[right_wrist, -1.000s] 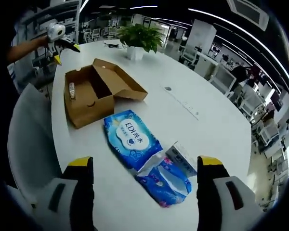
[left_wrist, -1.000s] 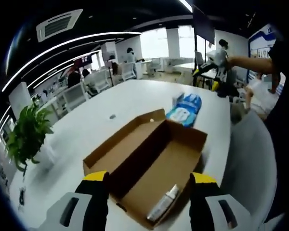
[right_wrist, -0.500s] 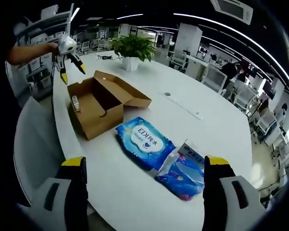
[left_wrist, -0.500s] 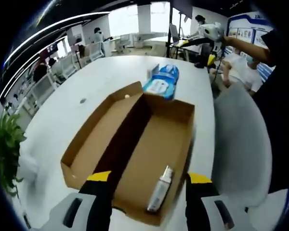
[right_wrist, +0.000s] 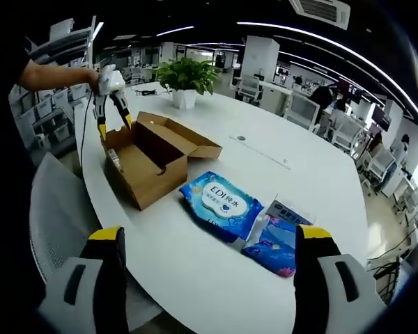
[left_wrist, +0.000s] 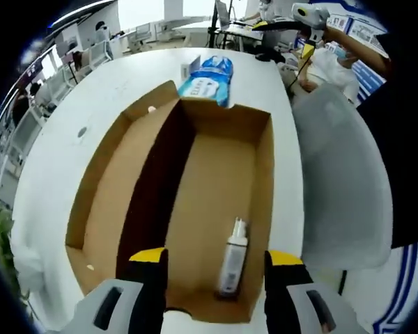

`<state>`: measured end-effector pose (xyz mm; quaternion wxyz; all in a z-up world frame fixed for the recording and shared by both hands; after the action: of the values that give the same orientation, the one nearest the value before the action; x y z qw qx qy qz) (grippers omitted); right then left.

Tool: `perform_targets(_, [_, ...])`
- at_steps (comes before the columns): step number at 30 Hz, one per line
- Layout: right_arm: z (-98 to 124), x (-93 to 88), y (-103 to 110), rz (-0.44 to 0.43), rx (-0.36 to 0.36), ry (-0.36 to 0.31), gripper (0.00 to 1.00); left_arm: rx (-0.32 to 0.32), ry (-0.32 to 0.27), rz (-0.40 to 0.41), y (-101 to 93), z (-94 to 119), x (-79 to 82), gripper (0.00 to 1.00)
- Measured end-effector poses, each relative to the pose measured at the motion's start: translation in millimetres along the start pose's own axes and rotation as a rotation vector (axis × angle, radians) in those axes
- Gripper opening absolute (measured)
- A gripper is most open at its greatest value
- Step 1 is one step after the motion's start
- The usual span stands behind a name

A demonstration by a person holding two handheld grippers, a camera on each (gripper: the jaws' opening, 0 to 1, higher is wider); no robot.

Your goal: Operate the shoe box by opening the lid, removing the specified soft item, and placing it in the target area until the item is outside and the box remains undamaged.

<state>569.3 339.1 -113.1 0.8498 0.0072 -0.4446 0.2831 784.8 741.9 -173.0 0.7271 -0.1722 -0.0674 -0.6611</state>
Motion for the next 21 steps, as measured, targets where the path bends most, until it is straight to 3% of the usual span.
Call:
perform_targets(4, [3, 0.3, 5, -0.011, -0.006, -0.013, 0.96, -0.037, 0.119, -0.021, 3.1, -13, -2.5, 0.55])
perform_targets(8, [2, -7.1, 8, -0.041, -0.016, -0.005, 0.96, -0.051, 0.192, -0.046, 5.8, -23, 0.3, 0.54])
perform_targets(13, [5, -12.6, 15, -0.068, -0.024, -0.003, 0.96, -0.084, 0.242, -0.089, 2.3, -33, 3.9, 0.53])
perform_targets(21, [11, -16.4, 20, -0.114, -0.052, -0.014, 0.96, -0.130, 0.304, -0.179, 13.9, -52, -0.4, 0.50])
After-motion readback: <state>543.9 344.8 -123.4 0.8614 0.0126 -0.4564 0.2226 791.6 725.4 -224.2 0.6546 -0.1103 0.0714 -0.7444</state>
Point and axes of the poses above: the point that each gripper's makers call its tool centre point, and the gripper's own axes: z roughly backward along the fingers, y roughly to its left, x roughly out of its top, the point moved 9 cm from there along z, roughly backward along the fingers, and after that the axes turned 11 degrees about z, right-handed, at the moved point
